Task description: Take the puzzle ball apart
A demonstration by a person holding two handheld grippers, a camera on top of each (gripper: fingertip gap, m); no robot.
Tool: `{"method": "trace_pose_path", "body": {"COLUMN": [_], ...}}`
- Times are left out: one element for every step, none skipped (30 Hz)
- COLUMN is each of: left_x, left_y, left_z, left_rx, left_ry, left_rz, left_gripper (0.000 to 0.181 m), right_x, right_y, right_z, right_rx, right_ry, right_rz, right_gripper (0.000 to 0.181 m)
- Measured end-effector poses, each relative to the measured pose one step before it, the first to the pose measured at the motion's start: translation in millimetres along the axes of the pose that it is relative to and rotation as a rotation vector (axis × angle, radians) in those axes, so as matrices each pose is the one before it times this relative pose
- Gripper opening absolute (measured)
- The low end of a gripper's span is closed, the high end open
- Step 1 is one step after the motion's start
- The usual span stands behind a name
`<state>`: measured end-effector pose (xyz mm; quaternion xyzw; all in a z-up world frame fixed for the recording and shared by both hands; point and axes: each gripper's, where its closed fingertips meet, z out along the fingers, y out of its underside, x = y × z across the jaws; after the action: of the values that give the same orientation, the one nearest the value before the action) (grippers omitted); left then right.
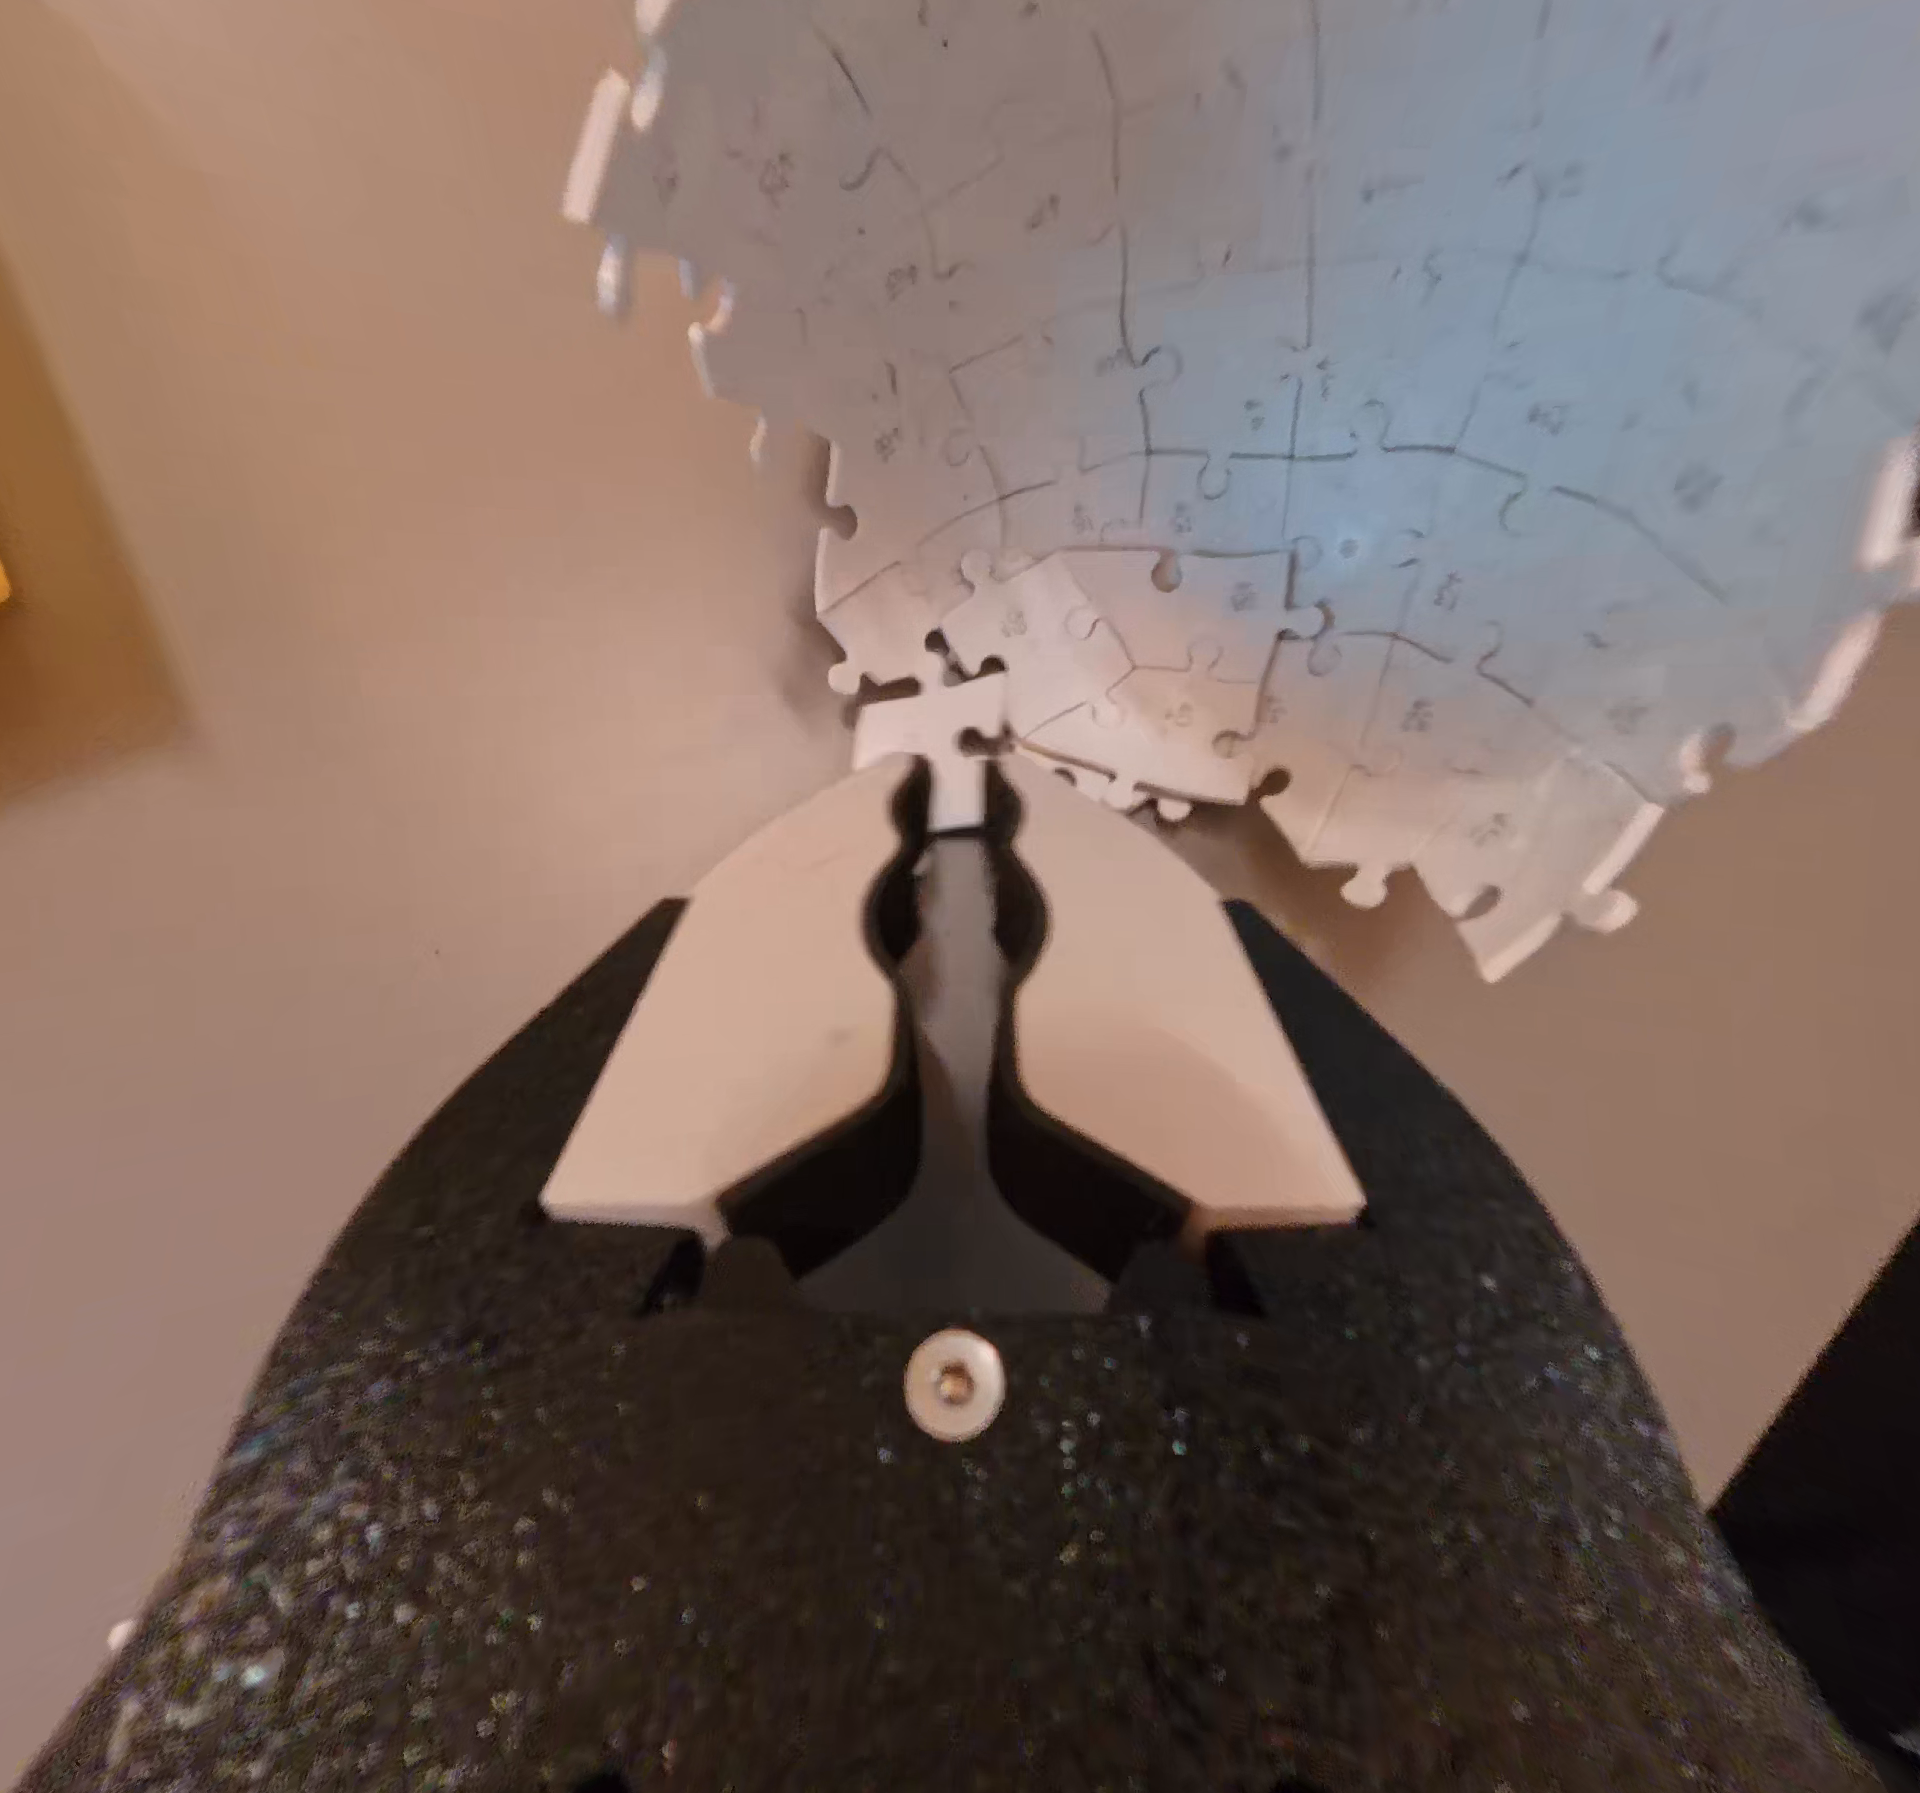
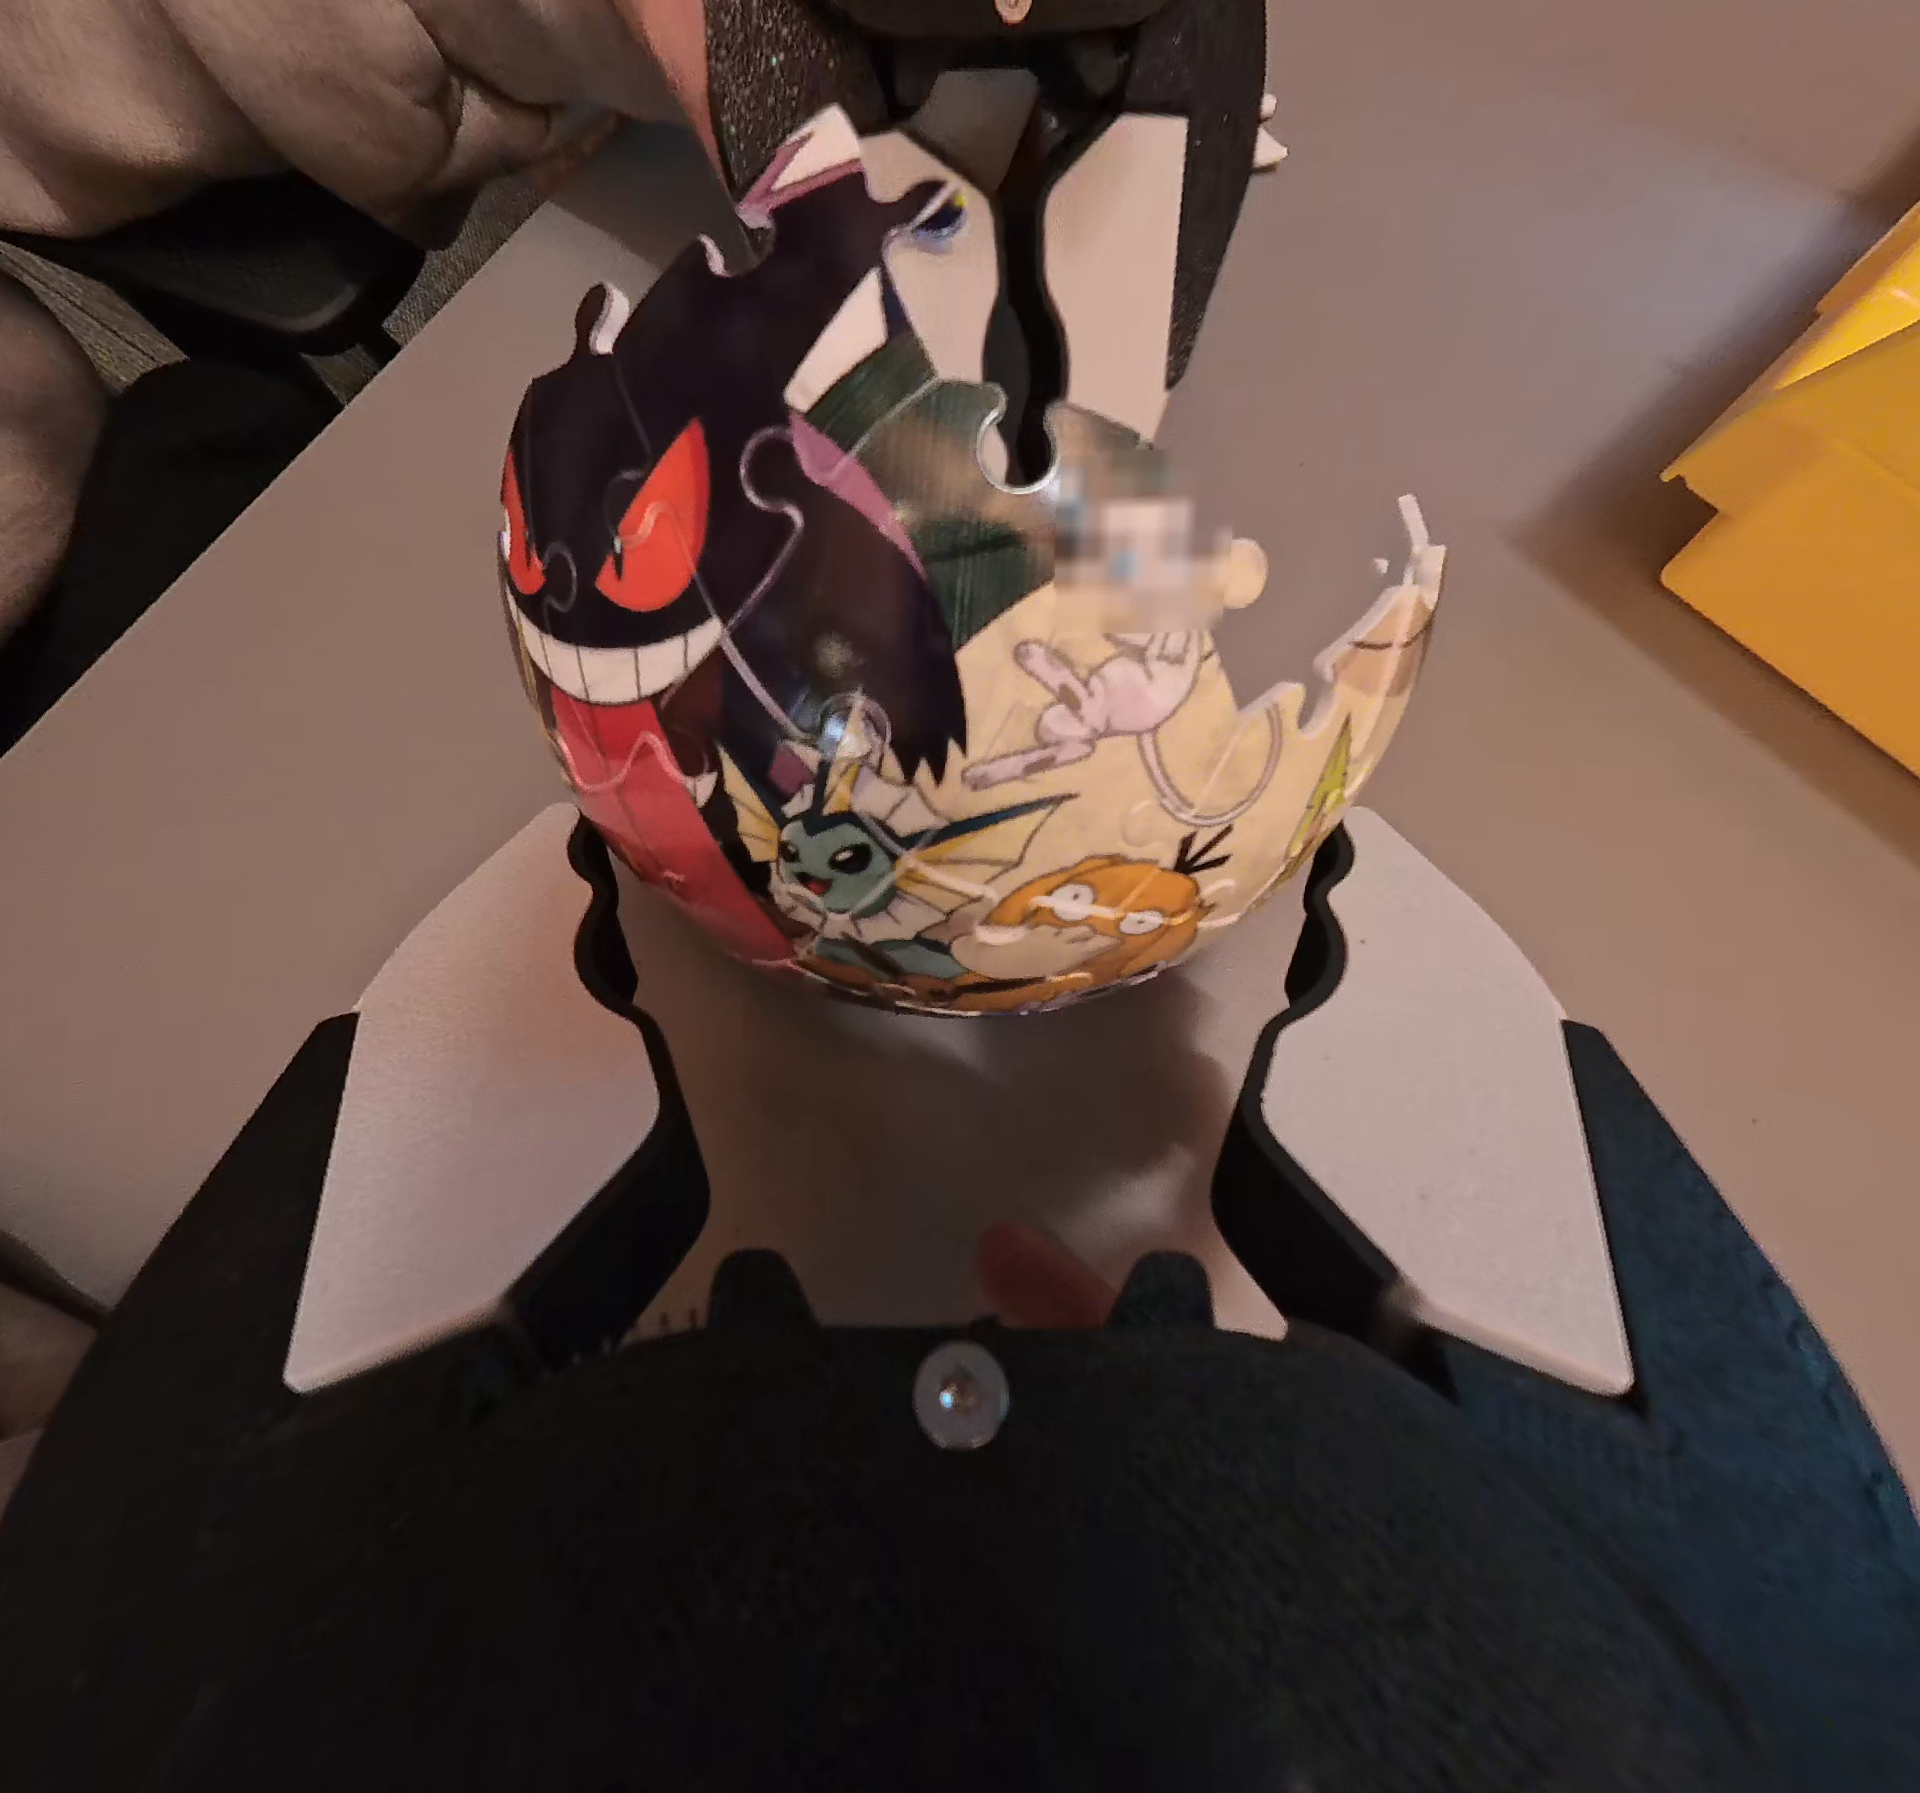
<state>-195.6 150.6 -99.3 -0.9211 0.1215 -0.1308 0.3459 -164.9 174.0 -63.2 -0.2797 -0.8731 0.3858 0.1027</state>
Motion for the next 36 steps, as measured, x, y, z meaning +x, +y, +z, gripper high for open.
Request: {"method": "trace_pose_path", "body": {"left_x": [-0.2,-1.13,-0.08,-0.07,-1.29,-2.35,-2.34,-1.59,-0.95,-0.97,-1.16,-1.29,-1.88,-1.69,0.91,2.13,-1.19,-5.3,-4.96,-0.33,2.89,2.95,2.59,2.37,2.03,1.35,2.1,3.25,2.75,0.93,-0.89,-1.17,-0.72,0.31,1.08,1.3], "left_y": [-2.93,-1.33,1.72,4.1,4.02,1.9,-0.23,-0.64,-0.56,-1.01,-1.14,-1.11,-1.43,-1.64,-1.68,-0.56,1.29,2.09,2.18,1.7,0.01,-1.26,0.46,1.02,1.8,2.26,1.73,0.98,0.36,0.1,-0.14,-0.2,-0.04,0.5,0.93,0.8], "left_z": [-1.92,-1.33,-0.6,0.04,0.08,-0.33,-0.73,-1.05,-1.11,-1.22,-0.98,-0.83,-0.55,-0.31,0.15,0.57,1.1,1.64,2.25,2.39,1.79,1.22,0.98,-0.31,-1.33,-2.01,-1.57,-1.05,-0.52,-0.29,0.09,0.05,-0.02,-0.03,0.18,0.42], "left_rx": [0.016,0.0059,-0.0113,-0.0238,-0.0228,-0.0092,0.005,0.0065,0.0042,0.0061,0.0051,0.0015,0.0006,0.0009,0.003,0.0008,-0.0063,-0.0088,-0.0052,0.001,0.0129,0.0208,0.008,0.0006,-0.0096,-0.0135,-0.0098,-0.0059,-0.0045,-0.0055,-0.0033,-0.0023,-0.0024,-0.0024,-0.0023,-0.0004], "left_ry": [0.0015,-0.0086,-0.0025,-0.0029,-0.0099,-0.0152,-0.0133,-0.006,-0.0027,-0.0061,-0.0114,-0.0157,-0.0225,-0.0227,-0.0041,0.0065,-0.0111,-0.0344,-0.0268,0.0063,0.0301,0.0307,0.0268,0.0237,0.0193,0.0105,0.0134,0.0211,0.0183,0.0076,-0.0048,-0.0058,-0.0001,0.008,0.0136,0.0153], "left_rz": [-0.0099,-0.0028,0.0079,0.0114,0.0106,0.0084,0.0023,-0.0043,-0.0023,0.0055,0.0112,0.0127,0.0145,0.0142,0.0125,0.0127,0.0126,0.0076,-0.0014,-0.0104,-0.0178,-0.0194,-0.0164,-0.0138,-0.0074,-0.0006,-0.0078,-0.0175,-0.0213,-0.0172,-0.0138,-0.0137,-0.0135,-0.0094,-0.0063,-0.0082], "left_gripper": [0.0,0.0,0.002,0.005,0.006,0.009,0.014,0.018,0.019,0.02,0.019,0.019,0.019,0.019,0.02,0.022,0.026,0.029,0.028,0.029,0.029,0.031,0.031,0.027,0.026,0.023,0.023,0.023,0.024,0.024,0.022,0.02,0.018,0.015,0.009,0.003], "right_x": [0.03,-0.04,0.01,-0.04,-0.04,-0.02,-0.02,-0.15,0.01,-0.09,0.07,-0.04,0.0,-0.08,-0.03,-0.11,-0.03,-0.08,0.11,-0.09,-0.1,-0.21,-0.22,-0.15,-0.03,-0.1,-0.01,0.06,-0.02,-0.06,0.02,-0.08,-0.08,0.05,0.03,-0.01], "right_y": [-0.05,0.23,0.13,0.4,0.59,0.51,0.48,0.22,0.11,-0.09,-0.24,-0.05,-0.15,0.08,0.18,0.09,0.14,0.17,0.21,0.17,0.18,-0.02,-0.05,0.16,-0.01,0.0,-0.33,-0.31,-0.17,-0.03,0.36,0.61,0.43,0.27,-0.08,-0.23], "right_z": [0.0,-0.04,-0.12,-0.21,-0.2,-0.27,-0.11,-0.14,-0.05,0.11,0.09,0.06,0.0,-0.03,-0.08,-0.02,-0.08,0.03,-0.13,-0.09,-0.09,-0.09,-0.13,-0.11,-0.03,0.14,0.1,0.22,0.17,0.03,-0.24,-0.15,-0.21,-0.11,0.06,0.06], "right_rx": [0.0008,-0.0009,-0.0003,-0.001,-0.0019,-0.0019,-0.0015,-0.0011,-0.0009,-0.0001,0.0003,0.0,0.0002,-0.0007,-0.0015,-0.0009,-0.0009,-0.0008,-0.0015,-0.0011,-0.0013,-0.0003,0.0006,-0.0009,0.0007,0.0001,0.0013,0.0014,0.0001,0.0001,-0.002,-0.0029,-0.0014,-0.0004,0.0003,0.0004], "right_ry": [-0.0001,-0.0001,-0.0001,0.0001,0.0003,0.0004,0.0006,0.0007,0.0005,0.0002,0.0,-0.0001,0.0001,0.0003,0.0006,0.0006,0.0005,0.0003,0.0002,0.0007,0.0009,0.0003,-0.0011,-0.0006,0.0006,-0.0003,-0.0006,-0.0007,-0.0004,0.0002,0.0006,0.0006,0.0004,0.0,-0.0002,-0.0001], "right_rz": [0.0002,-0.0006,-0.0006,0.0001,0.0005,0.0002,0.0,-0.0009,-0.0011,0.0001,0.0005,-0.0004,-0.0007,-0.0003,-0.0005,-0.0013,-0.0017,-0.0002,0.0009,-0.0005,-0.0021,-0.0016,0.0007,-0.0001,-0.0007,0.0001,0.0013,0.0013,-0.0007,-0.0008,0.0004,0.0001,-0.0008,-0.0002,0.0005,0.0003], "right_gripper": [0.125,0.125,0.125,0.125,0.125,0.125,0.125,0.125,0.125,0.125,0.125,0.125,0.125,0.125,0.125,0.125,0.125,0.125,0.125,0.125,0.125,0.125,0.125,0.125,0.125,0.125,0.125,0.125,0.125,0.125,0.125,0.125,0.125,0.125,0.125,0.125]}}
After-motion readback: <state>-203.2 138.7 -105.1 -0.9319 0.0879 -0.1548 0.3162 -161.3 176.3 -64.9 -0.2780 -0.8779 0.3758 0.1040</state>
